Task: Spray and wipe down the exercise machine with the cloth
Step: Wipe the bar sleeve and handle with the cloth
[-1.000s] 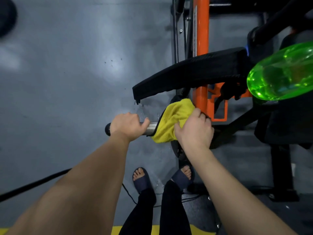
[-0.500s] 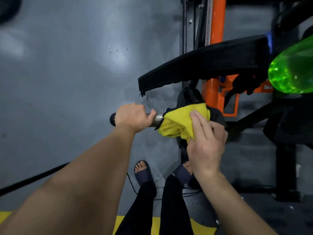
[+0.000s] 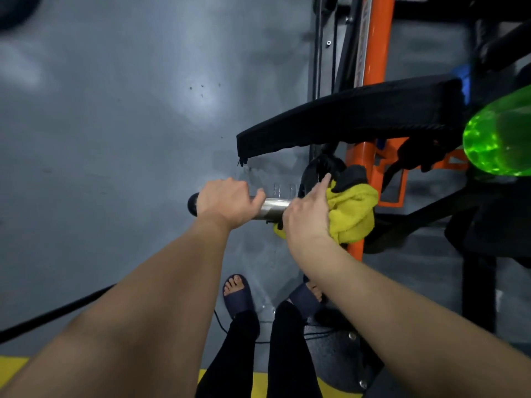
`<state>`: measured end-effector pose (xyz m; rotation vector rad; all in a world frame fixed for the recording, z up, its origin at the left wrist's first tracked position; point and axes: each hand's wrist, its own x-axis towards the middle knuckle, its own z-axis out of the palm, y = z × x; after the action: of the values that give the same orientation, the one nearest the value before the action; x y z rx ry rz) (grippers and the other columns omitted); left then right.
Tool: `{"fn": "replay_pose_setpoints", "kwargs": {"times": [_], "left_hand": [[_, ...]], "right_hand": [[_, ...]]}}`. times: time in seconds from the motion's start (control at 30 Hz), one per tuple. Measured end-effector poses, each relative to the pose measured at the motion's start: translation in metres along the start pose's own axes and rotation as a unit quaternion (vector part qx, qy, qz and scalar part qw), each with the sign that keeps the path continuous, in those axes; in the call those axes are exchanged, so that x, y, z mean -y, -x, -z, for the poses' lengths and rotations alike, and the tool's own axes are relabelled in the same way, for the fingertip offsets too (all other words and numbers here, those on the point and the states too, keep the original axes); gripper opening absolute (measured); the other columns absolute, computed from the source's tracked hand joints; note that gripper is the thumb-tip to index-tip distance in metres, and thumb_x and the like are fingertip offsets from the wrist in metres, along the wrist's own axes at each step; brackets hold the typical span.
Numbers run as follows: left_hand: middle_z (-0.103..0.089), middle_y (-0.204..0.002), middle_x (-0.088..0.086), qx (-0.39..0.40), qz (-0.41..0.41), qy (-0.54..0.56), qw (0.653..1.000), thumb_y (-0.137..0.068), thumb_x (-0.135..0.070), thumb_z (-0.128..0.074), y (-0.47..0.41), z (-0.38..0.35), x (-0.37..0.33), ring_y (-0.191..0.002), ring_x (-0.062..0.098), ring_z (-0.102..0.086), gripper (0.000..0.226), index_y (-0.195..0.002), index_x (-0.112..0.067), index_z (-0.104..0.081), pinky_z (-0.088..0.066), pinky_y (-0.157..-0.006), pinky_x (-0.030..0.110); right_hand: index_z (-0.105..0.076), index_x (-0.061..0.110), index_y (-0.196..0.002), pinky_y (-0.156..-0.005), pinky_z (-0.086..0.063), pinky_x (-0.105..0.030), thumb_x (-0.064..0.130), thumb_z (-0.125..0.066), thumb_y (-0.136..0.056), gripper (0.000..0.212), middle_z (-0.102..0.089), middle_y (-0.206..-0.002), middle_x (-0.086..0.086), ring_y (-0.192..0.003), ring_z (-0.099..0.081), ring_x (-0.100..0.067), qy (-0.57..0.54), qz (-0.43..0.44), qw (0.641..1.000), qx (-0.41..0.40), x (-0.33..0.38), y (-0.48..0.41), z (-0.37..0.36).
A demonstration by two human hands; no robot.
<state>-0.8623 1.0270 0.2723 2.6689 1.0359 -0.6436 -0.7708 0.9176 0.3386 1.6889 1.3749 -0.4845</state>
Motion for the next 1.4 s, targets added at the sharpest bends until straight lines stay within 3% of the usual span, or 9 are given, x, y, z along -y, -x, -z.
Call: {"fn": "replay_pose_setpoints", "kwargs": {"times": [0.23,0.33,0.5,0.57,0.63,0.83,1.17,1.27,1.4], "left_hand": [[-0.051,-0.060,0.005,0.001,-0.002,0.000,1.000,-0.100,-0.056,-0.032,0.002,0.000,-0.001,-0.054,0.024,-0.047,0.061,-0.058,-0.014,-0.046,-0.033,-0.055,0.033],[-0.049,-0.061,0.004,0.006,0.007,0.001,1.000,-0.101,-0.056,-0.032,0.000,0.001,-0.001,-0.058,0.027,-0.047,0.060,-0.059,-0.014,-0.045,-0.035,-0.057,0.034],[-0.046,-0.059,0.004,-0.006,0.005,-0.004,1.000,-0.100,-0.055,-0.033,0.000,-0.002,-0.002,-0.057,0.028,-0.046,0.060,-0.057,-0.013,-0.043,-0.031,-0.056,0.034],[-0.044,-0.059,0.003,-0.009,0.003,-0.004,1.000,-0.100,-0.056,-0.033,0.000,-0.002,-0.002,-0.061,0.030,-0.048,0.060,-0.058,-0.014,-0.042,-0.030,-0.056,0.034],[-0.043,-0.058,0.003,-0.008,0.004,-0.002,1.000,-0.100,-0.056,-0.033,0.000,-0.002,-0.003,-0.061,0.031,-0.048,0.061,-0.058,-0.014,-0.043,-0.029,-0.056,0.034],[-0.042,-0.057,0.003,-0.002,0.005,0.004,1.000,-0.101,-0.056,-0.034,0.002,0.001,-0.003,-0.059,0.030,-0.048,0.060,-0.056,-0.015,-0.038,-0.027,-0.054,0.033],[-0.045,-0.059,0.002,0.016,0.007,0.022,1.000,-0.100,-0.056,-0.033,0.000,0.002,-0.003,-0.061,0.029,-0.049,0.059,-0.058,-0.015,-0.043,-0.032,-0.057,0.034],[-0.049,-0.061,0.003,0.017,0.003,0.023,1.000,-0.100,-0.055,-0.032,0.000,0.003,-0.001,-0.061,0.028,-0.051,0.058,-0.060,-0.015,-0.046,-0.033,-0.056,0.033],[-0.065,-0.080,0.005,0.047,0.008,0.045,0.998,-0.098,-0.051,-0.036,-0.007,0.001,0.001,-0.076,0.032,-0.059,0.044,-0.078,-0.018,-0.058,-0.044,-0.066,0.035]], "right_hand": [[-0.060,0.015,-0.128,-0.101,-0.039,-0.041,0.017,-0.045,-0.103,0.029,-0.061,-0.128,-0.010,-0.121,-0.056,-0.032,-0.168,-0.071,0.982,-0.050,-0.016,-0.036,0.013],[-0.067,0.017,-0.106,-0.083,-0.047,-0.036,0.006,-0.033,-0.094,0.037,-0.067,-0.108,-0.006,-0.100,-0.064,-0.027,-0.230,-0.148,0.939,-0.208,-0.021,-0.058,0.021],[-0.057,0.012,-0.129,-0.117,-0.019,-0.063,0.029,-0.037,-0.104,0.036,-0.058,-0.135,-0.018,-0.138,-0.038,-0.044,-0.096,-0.067,0.987,-0.109,-0.032,-0.055,0.017],[-0.062,0.016,-0.128,-0.111,0.004,-0.080,0.040,-0.043,-0.102,0.040,-0.041,-0.152,-0.028,-0.147,-0.011,-0.058,0.042,-0.049,0.997,-0.053,-0.031,-0.033,0.009],[-0.054,0.015,-0.141,-0.102,0.002,-0.088,0.043,-0.040,-0.103,0.050,-0.013,-0.162,-0.034,-0.145,0.005,-0.063,0.037,-0.062,0.997,-0.041,-0.032,-0.015,-0.002],[-0.055,0.014,-0.136,-0.093,-0.036,-0.067,0.031,-0.029,-0.105,0.044,-0.033,-0.141,-0.028,-0.129,-0.030,-0.050,0.008,-0.047,0.995,-0.090,-0.062,-0.022,-0.003],[-0.051,0.011,-0.090,-0.067,-0.029,-0.041,0.011,-0.041,-0.094,0.010,-0.043,-0.090,-0.012,-0.085,-0.036,-0.029,0.045,0.043,0.995,-0.072,-0.033,0.022,0.011],[-0.059,0.007,-0.098,-0.064,-0.029,-0.039,-0.010,-0.024,-0.082,0.041,-0.043,-0.094,-0.014,-0.081,-0.036,-0.029,-0.001,0.012,0.999,-0.040,-0.018,0.044,0.008],[-0.064,0.014,-0.116,-0.079,-0.036,-0.043,0.011,-0.043,-0.099,0.027,-0.047,-0.115,-0.013,-0.102,-0.051,-0.032,-0.141,-0.067,0.985,-0.080,-0.032,0.023,0.010]]}}
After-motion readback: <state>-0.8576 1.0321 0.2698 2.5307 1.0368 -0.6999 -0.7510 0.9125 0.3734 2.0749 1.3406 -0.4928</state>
